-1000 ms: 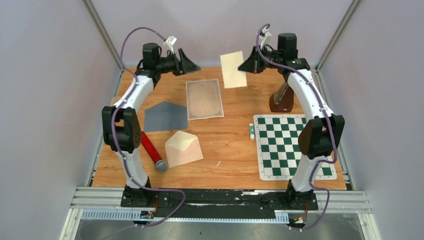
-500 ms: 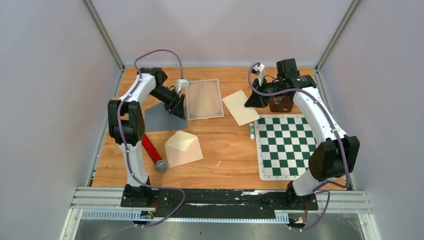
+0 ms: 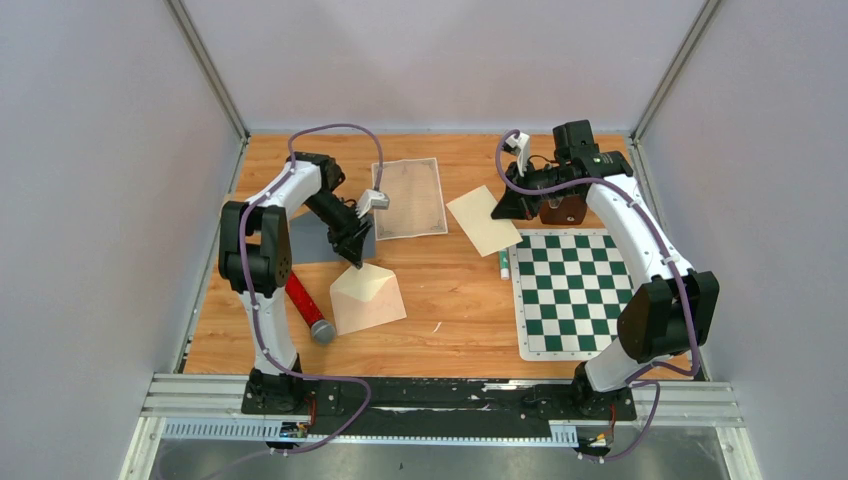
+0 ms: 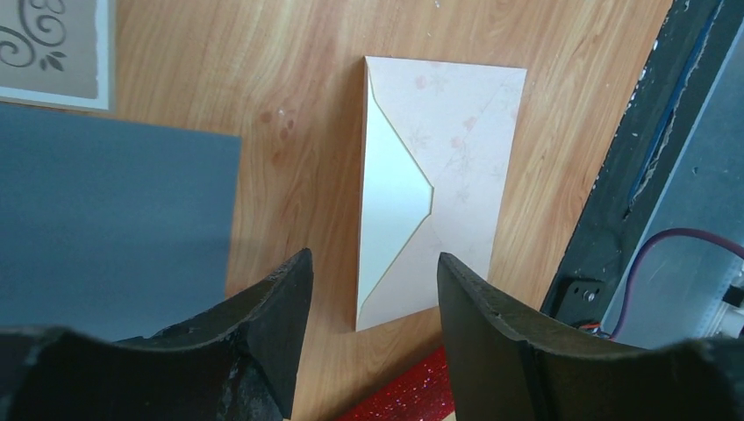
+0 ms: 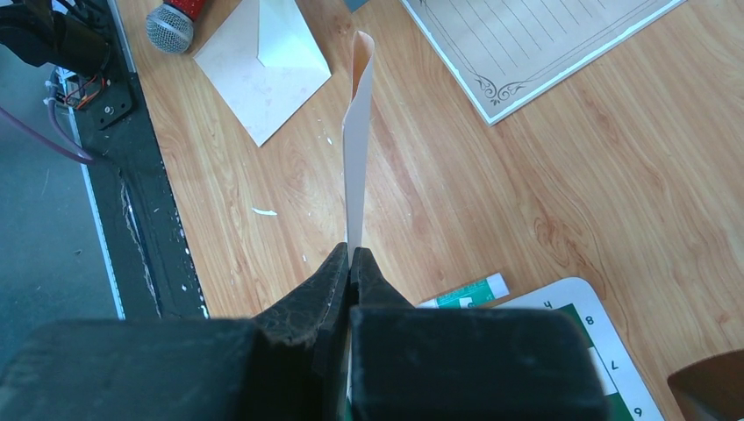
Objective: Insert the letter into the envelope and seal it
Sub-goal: Pick up the envelope from the center of the board.
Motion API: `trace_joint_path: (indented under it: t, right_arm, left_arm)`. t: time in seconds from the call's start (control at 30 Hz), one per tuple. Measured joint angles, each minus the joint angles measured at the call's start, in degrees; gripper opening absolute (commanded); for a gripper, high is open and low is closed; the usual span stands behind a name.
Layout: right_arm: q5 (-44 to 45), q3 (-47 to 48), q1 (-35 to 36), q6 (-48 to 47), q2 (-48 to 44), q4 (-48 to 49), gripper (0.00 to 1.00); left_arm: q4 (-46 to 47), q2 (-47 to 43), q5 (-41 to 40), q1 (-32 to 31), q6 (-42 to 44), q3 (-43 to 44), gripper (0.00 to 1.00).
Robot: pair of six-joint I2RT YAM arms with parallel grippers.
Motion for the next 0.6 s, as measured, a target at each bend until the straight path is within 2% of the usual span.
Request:
trace_joint_path:
  t: [0.2, 0.43, 0.6]
  right_arm:
    - [0.07, 0.22, 0.15, -0.63, 0.0, -0.2, 0.0]
    - [0.15, 0.39, 0.94, -0.7, 0.0, -0.22, 0.0]
    - [0.55, 0.48, 1.97, -2.36, -0.31, -0.83, 0.0]
  left_arm:
    - [2.38, -0.31, -1.29, -0.59, -0.2, -2.89, 0.35]
    - [4.92, -0.31, -1.73, -0.61, -1.11, -3.8, 0.03]
    - [4.55, -0.28, -0.72, -0.85, -1.4, -3.21, 0.0]
